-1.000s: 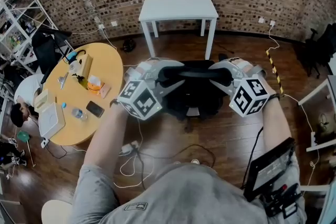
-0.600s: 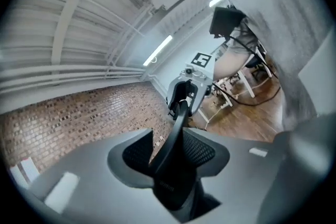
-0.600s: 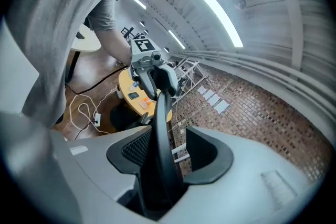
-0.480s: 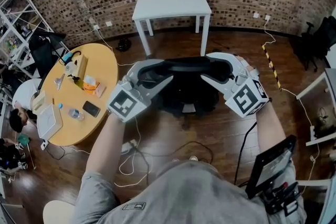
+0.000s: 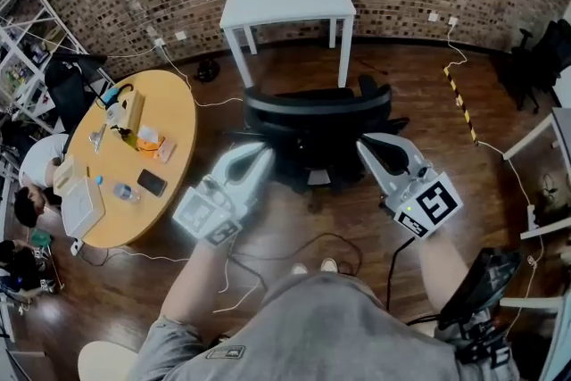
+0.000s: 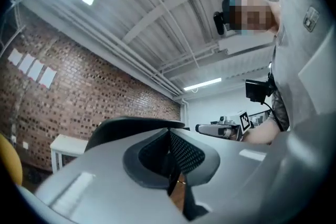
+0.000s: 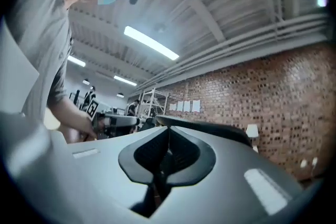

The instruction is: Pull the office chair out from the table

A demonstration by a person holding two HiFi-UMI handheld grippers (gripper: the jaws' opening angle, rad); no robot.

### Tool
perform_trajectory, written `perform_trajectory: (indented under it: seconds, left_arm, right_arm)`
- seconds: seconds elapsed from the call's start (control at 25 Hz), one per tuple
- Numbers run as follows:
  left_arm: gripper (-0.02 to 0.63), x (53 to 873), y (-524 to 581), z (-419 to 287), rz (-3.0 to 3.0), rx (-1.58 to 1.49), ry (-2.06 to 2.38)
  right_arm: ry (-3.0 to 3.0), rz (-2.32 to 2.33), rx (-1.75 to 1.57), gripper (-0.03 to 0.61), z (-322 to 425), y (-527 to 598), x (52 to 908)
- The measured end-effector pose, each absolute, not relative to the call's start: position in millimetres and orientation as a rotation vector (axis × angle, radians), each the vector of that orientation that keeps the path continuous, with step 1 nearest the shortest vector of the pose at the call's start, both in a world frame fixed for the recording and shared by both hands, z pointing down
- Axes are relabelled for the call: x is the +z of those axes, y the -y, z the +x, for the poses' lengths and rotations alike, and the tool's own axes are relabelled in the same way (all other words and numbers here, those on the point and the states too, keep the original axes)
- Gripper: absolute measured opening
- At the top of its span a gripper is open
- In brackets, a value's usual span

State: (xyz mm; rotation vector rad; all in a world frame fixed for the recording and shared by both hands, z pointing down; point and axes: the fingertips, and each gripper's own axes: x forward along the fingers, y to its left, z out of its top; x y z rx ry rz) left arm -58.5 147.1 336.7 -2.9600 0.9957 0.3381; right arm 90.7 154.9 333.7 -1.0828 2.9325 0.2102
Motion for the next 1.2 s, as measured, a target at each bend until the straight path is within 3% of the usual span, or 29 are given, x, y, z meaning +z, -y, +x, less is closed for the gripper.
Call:
perform_trajectory:
  seconds: [0.16, 0.56, 1.2]
  left_arm:
    - [0.002, 371, -158, -61, -3.048, 0.385, -1.105]
    - [0.002, 415, -193, -59, -3.180, 0.394, -1.183]
    - [0.002, 485, -221, -40, -3.327, 0.243, -1.237]
  right_arm:
    - [-2.836, -1.080, -0.114, 0.014, 90, -166, 366]
    - [-2.738, -1.085, -0.437, 0.012, 74, -193, 414]
    - [-2.837, -1.079, -0.696, 0.012, 43, -231, 494]
